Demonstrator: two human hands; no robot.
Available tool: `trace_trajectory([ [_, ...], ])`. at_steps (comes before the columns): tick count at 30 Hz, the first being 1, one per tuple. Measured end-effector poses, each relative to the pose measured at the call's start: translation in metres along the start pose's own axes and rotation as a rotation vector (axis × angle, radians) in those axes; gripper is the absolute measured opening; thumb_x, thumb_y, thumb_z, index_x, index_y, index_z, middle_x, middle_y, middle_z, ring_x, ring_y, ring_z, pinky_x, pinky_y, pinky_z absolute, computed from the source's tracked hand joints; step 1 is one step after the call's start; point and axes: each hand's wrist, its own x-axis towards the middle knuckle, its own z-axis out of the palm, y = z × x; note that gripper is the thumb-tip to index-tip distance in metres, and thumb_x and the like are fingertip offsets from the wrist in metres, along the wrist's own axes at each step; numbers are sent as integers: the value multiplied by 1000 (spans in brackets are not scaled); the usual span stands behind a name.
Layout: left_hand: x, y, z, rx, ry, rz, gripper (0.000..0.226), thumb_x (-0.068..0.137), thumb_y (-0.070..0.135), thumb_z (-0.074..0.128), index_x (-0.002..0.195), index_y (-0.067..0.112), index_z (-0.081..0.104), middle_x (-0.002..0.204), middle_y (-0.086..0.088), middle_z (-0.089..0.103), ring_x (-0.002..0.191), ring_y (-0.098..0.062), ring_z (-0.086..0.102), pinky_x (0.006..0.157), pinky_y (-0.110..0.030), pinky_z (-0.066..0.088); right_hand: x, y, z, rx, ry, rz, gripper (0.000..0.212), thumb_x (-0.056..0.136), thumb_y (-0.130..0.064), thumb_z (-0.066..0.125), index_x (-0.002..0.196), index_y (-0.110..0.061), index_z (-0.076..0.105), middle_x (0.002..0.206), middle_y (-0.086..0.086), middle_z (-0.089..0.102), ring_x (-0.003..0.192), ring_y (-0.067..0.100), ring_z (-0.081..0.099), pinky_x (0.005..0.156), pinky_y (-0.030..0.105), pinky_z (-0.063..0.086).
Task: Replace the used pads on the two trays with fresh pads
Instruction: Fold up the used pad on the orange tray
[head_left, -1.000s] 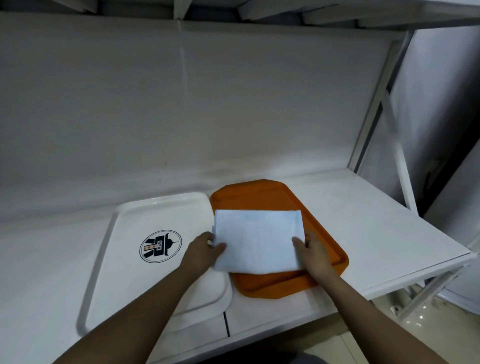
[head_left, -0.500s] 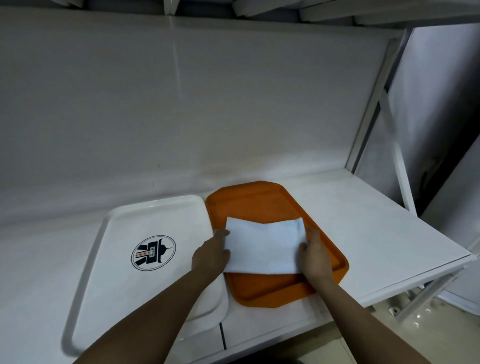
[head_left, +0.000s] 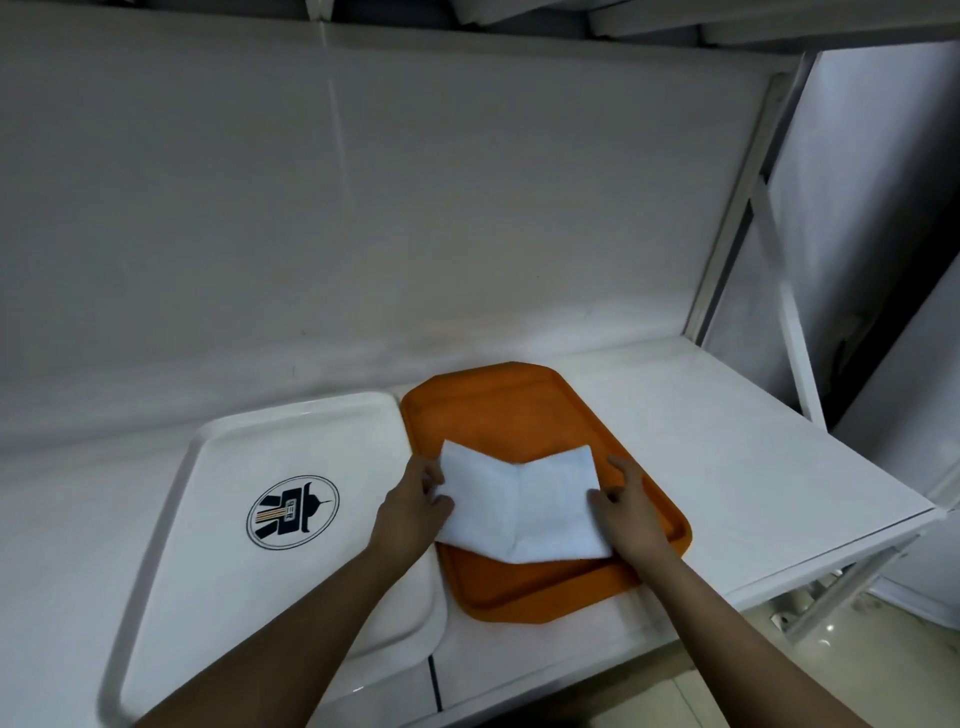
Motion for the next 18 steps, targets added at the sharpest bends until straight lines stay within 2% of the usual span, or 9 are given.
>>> trace_trajectory([
  [2,0,-1,-3,-85,-58,-43,26,87,5,59,86,27,45,105,1,51,97,-22,53,74,-28,44,0,-4,-2,2,-17,-2,54,96,-18,48,144,-16,24,91,6,59,75,13,57,59,22,42],
  [5,2,4,-13,-37,-91,-53,26,87,8,61,81,30,48,85,0,51,77,-17,50,60,-24,38,1,-15,-5,169,46,66,46,96,-15,50,138,-17,32,96,-2,52,80,6,52,61,20,42],
  [8,5,16,-27,-158,-10,-70,20,89,7,59,80,25,55,88,-1,54,77,-17,51,61,-24,40,7,-29,-10,295,116,153,39,93,-14,54,128,-14,37,98,2,54,86,17,55,71,30,47],
  [11,7,33,-40,-289,84,-114,21,90,4,57,76,20,59,86,8,54,74,-12,50,58,-18,39,10,-39,-16,260,-24,188,35,88,-24,63,114,-9,45,110,13,58,94,24,59,76,37,52],
  [14,6,46,-55,-311,148,-127,22,90,4,56,76,20,60,84,6,55,72,-8,49,56,-16,37,-5,-53,-23,140,-249,172,40,84,-33,68,112,-14,46,108,6,56,95,19,57,70,28,47],
  [16,7,52,-65,-339,170,-161,16,89,4,56,81,17,62,91,1,58,76,-10,52,58,-15,39,-11,-60,-27,137,-279,125,29,87,-28,64,109,-17,48,106,2,55,95,15,54,76,28,45],
  [18,5,57,-79,-373,145,-169,9,89,7,59,89,15,63,101,-2,60,83,-15,55,62,-17,42,-15,-70,-30,244,-240,44,12,91,-21,60,101,-16,56,106,8,60,95,19,56,86,34,45],
])
